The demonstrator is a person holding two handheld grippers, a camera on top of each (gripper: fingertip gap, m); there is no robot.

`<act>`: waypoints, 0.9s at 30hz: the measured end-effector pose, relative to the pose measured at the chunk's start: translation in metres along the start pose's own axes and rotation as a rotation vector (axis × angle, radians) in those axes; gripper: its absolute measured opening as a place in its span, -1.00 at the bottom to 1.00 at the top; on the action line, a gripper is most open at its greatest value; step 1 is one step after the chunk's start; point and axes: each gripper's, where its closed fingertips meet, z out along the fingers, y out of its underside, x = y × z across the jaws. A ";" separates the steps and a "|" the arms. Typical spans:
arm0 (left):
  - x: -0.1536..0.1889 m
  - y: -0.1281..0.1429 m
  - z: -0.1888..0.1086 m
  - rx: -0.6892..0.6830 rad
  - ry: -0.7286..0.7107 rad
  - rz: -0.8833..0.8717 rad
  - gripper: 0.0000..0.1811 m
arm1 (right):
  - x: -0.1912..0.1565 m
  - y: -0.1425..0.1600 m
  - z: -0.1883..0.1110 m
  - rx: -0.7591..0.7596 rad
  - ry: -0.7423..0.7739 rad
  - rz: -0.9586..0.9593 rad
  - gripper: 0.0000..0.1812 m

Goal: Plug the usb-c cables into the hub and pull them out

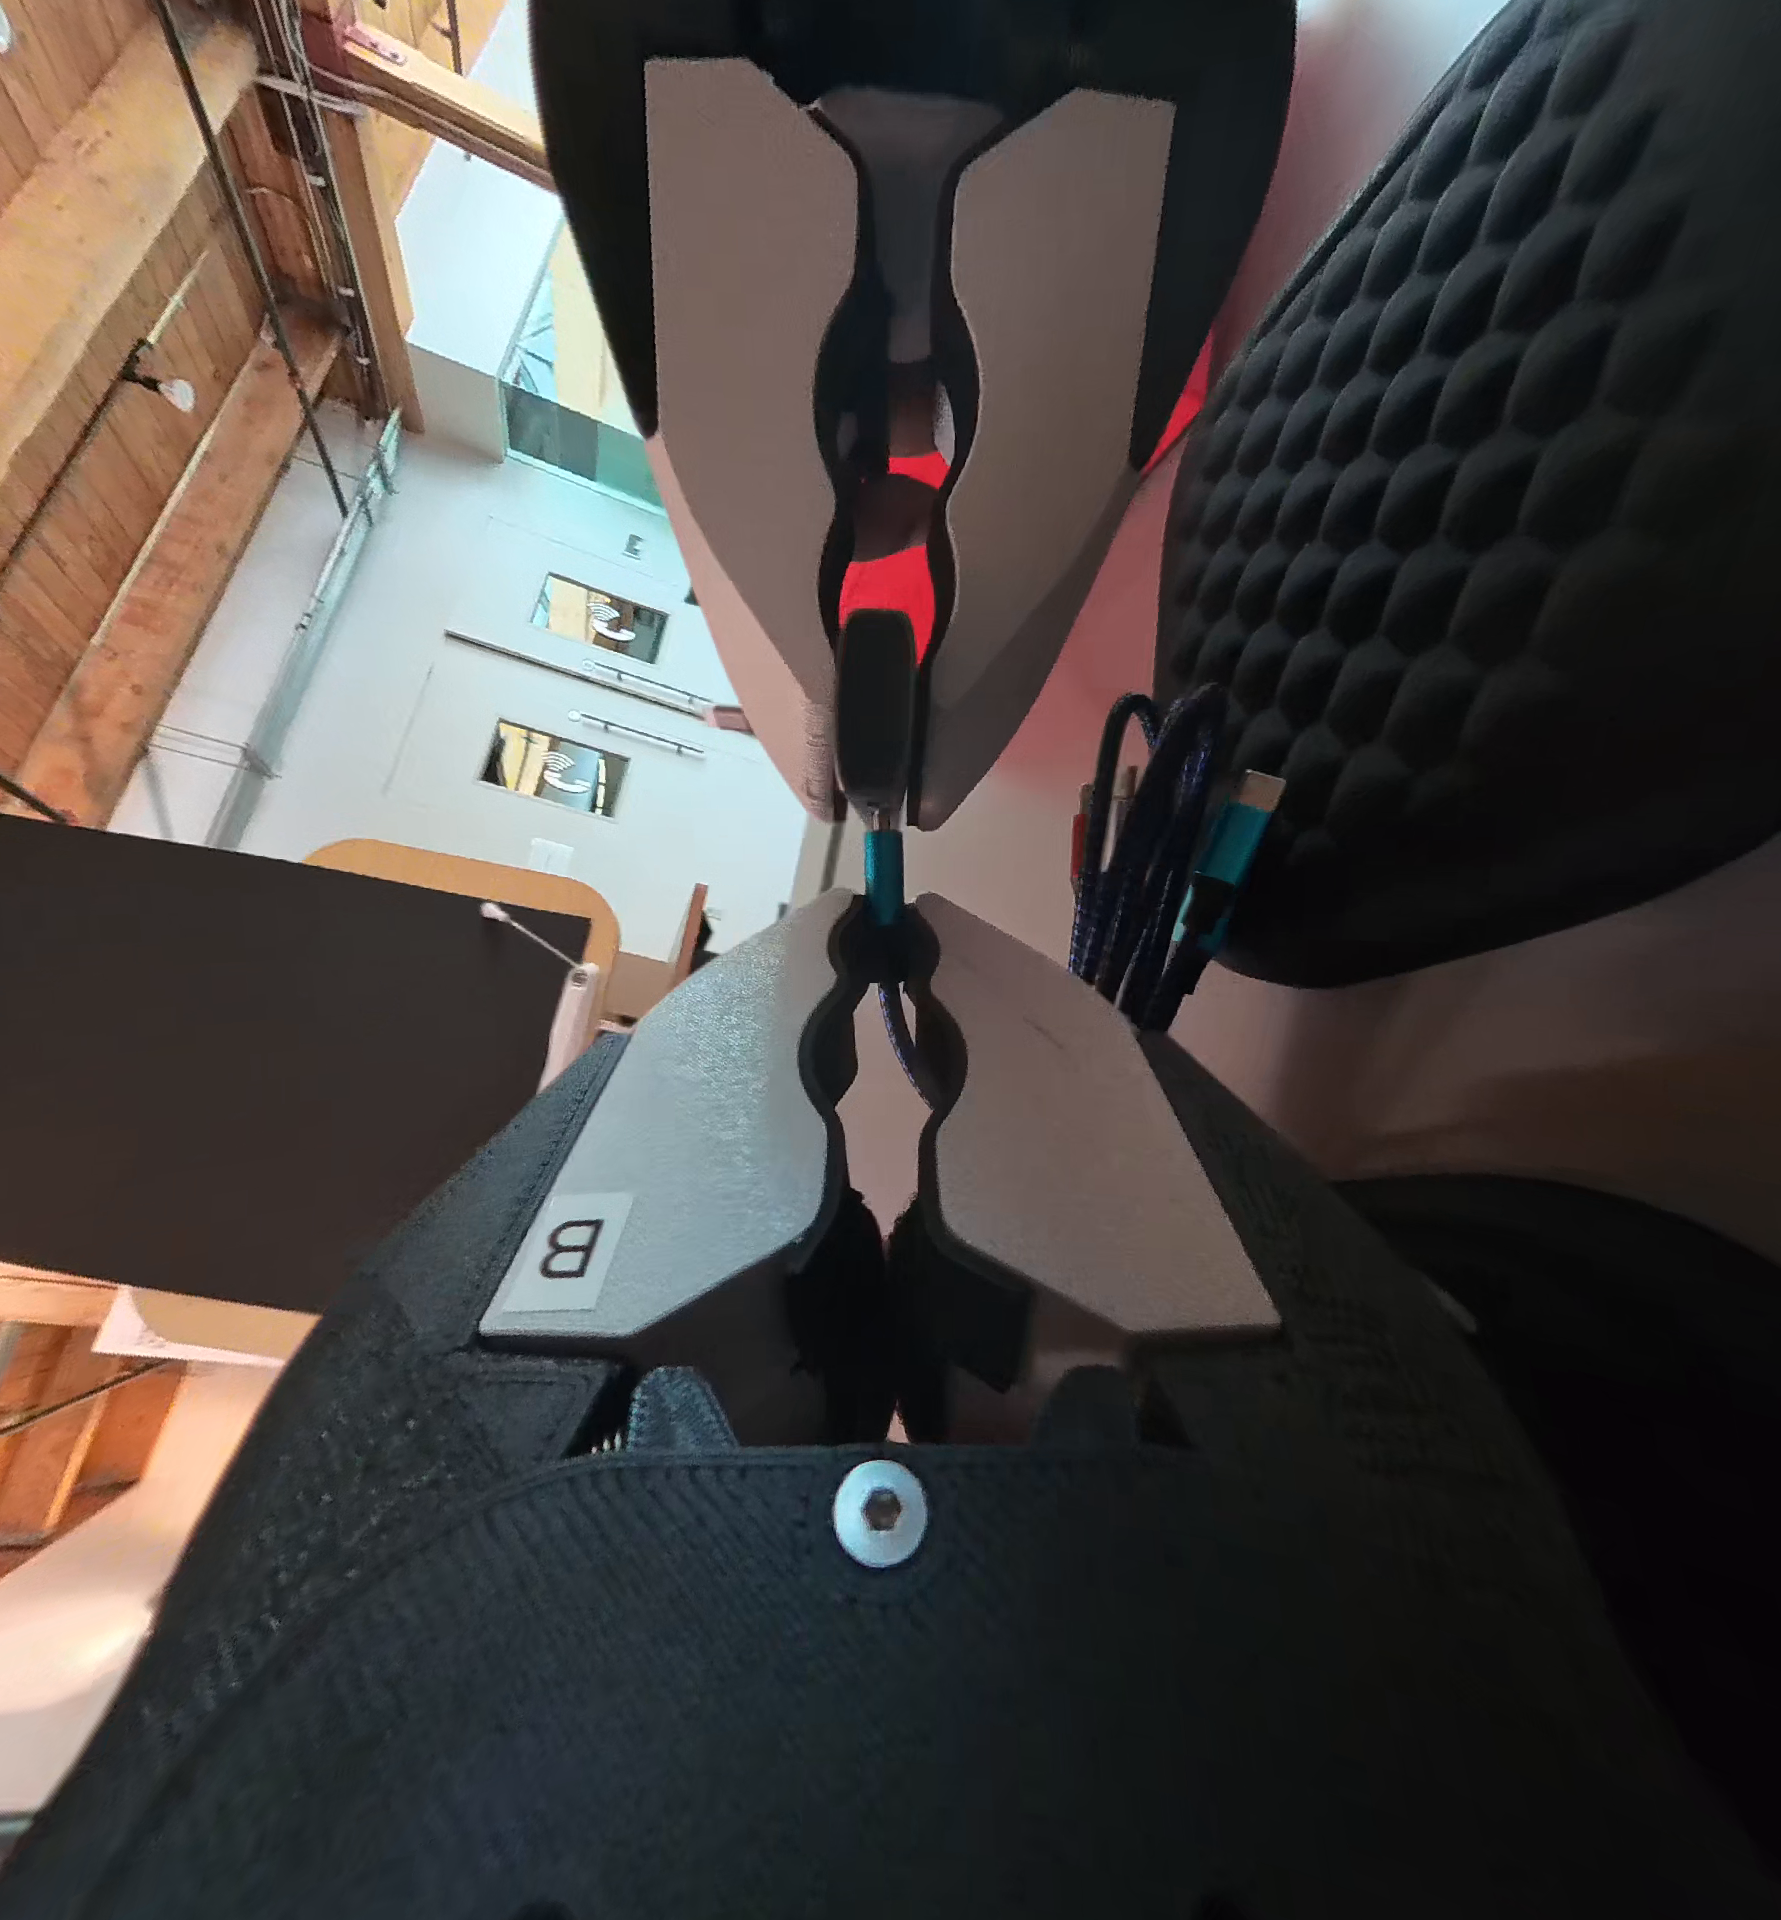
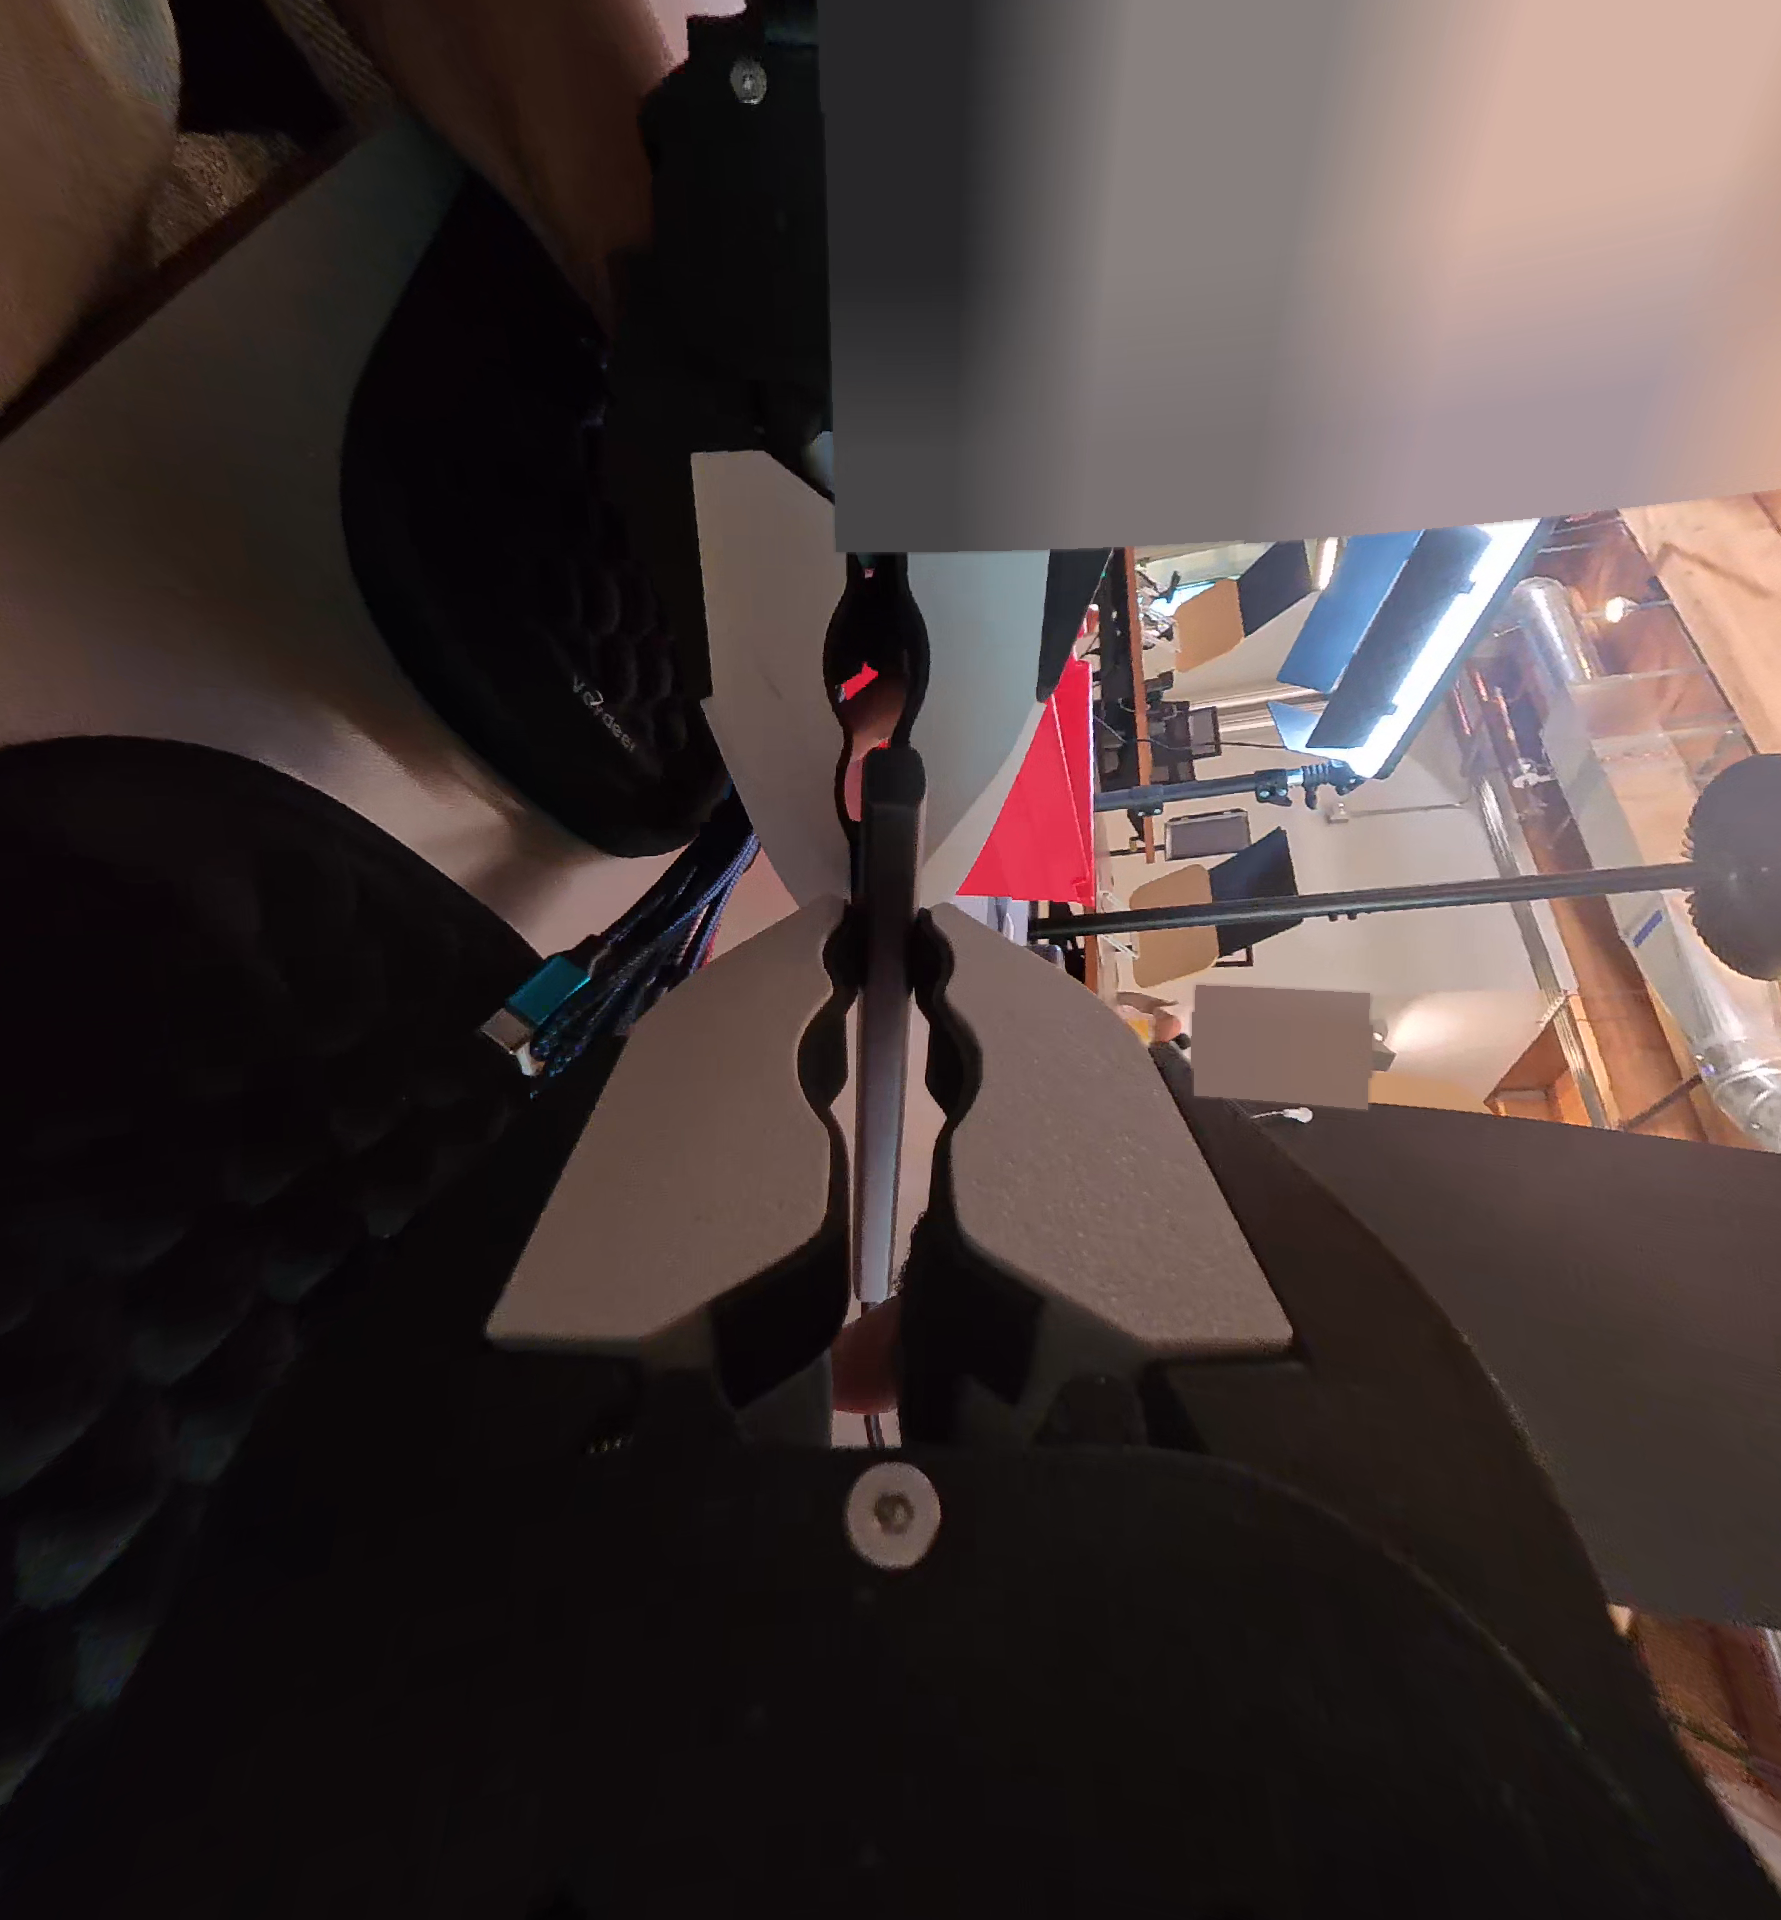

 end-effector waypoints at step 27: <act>-0.061 0.007 -0.016 0.227 -0.269 -0.376 0.01 | 0.017 0.012 0.005 -0.138 0.166 -0.077 -0.90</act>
